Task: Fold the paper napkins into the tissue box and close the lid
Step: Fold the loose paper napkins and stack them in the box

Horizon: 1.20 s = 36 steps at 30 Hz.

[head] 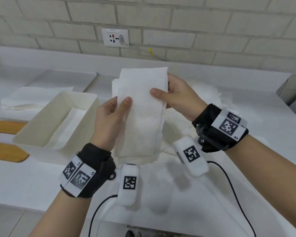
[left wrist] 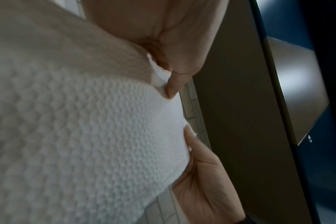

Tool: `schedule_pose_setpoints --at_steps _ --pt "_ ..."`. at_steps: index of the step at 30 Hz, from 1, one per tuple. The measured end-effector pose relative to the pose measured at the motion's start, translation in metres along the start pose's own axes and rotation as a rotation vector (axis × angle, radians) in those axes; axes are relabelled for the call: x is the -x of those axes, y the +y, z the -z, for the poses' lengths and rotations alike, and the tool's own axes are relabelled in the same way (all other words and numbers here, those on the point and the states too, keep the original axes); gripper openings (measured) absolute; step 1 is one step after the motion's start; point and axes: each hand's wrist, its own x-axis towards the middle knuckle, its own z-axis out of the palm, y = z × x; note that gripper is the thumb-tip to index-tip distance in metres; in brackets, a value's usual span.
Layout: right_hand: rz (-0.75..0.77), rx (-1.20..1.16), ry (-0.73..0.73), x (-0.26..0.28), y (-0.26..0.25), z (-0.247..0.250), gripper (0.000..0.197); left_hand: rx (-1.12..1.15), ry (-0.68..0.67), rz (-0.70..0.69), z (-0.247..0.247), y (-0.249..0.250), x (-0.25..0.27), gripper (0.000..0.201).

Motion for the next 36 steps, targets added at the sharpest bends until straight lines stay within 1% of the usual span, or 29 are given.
schedule_pose_setpoints --at_steps 2,5,7,8,11,12,14,17,19,21,23,24,25,27,29,30,32,34,36 --pt "-0.002 0.105 0.06 0.001 0.004 -0.005 0.023 -0.015 0.004 0.001 -0.002 -0.002 0.001 0.015" --pt "0.017 0.217 0.061 -0.001 0.009 -0.012 0.027 -0.025 0.003 0.01 -0.01 -0.005 0.002 0.017" --pt "0.008 0.288 0.056 -0.001 0.012 -0.014 0.029 -0.049 0.028 0.008 -0.011 -0.008 0.002 0.018" --pt "-0.008 0.298 0.035 0.001 0.012 -0.014 0.028 -0.056 0.057 0.01 -0.009 -0.009 0.001 0.019" --pt "-0.038 0.216 -0.076 0.005 0.015 -0.011 0.018 -0.046 0.139 0.031 0.0 -0.011 -0.003 0.022" --pt "-0.052 0.197 -0.087 0.007 0.017 -0.011 0.018 -0.033 0.151 0.041 0.003 -0.011 -0.004 0.024" --pt "-0.08 0.186 -0.079 0.009 0.02 -0.012 0.023 -0.002 0.181 0.058 0.004 -0.012 -0.005 0.028" --pt "-0.075 0.227 -0.117 0.012 0.027 -0.017 0.022 0.02 0.223 0.057 0.002 -0.014 -0.003 0.029" --pt "-0.066 0.258 -0.167 0.016 0.031 -0.018 0.014 0.0 0.229 0.062 0.002 -0.017 -0.002 0.028" --pt "-0.108 0.271 -0.212 0.021 0.037 -0.016 0.013 -0.052 0.246 0.062 0.008 -0.019 -0.003 0.027" --pt "-0.127 0.4 -0.33 0.028 0.045 -0.015 0.012 -0.106 0.283 0.038 0.017 -0.022 -0.006 0.025" --pt "-0.103 0.524 -0.429 0.032 0.05 -0.014 0.008 -0.134 0.302 0.021 0.022 -0.023 -0.007 0.024" --pt "-0.078 0.665 -0.546 0.036 0.054 -0.014 0.011 -0.165 0.319 0.009 0.027 -0.025 -0.008 0.023" --pt "-0.099 0.927 -0.788 0.044 0.065 -0.018 0.027 -0.219 0.336 -0.02 0.032 -0.028 -0.009 0.02" --pt "-0.122 1.143 -0.954 0.05 0.074 -0.022 0.044 -0.28 0.343 -0.057 0.031 -0.03 -0.007 0.018" --pt "-0.111 1.227 -0.997 0.053 0.079 -0.024 0.051 -0.312 0.359 -0.071 0.031 -0.033 -0.006 0.022" --pt "-0.078 1.308 -1.01 0.056 0.084 -0.029 0.054 -0.313 0.384 -0.1 0.032 -0.038 -0.004 0.037" --pt "-0.08 1.319 -0.986 0.056 0.086 -0.032 0.047 -0.325 0.383 -0.152 0.034 -0.04 -0.002 0.051" --pt "-0.094 1.311 -0.968 0.055 0.084 -0.034 0.032 -0.358 0.373 -0.188 0.035 -0.043 -0.002 0.055"
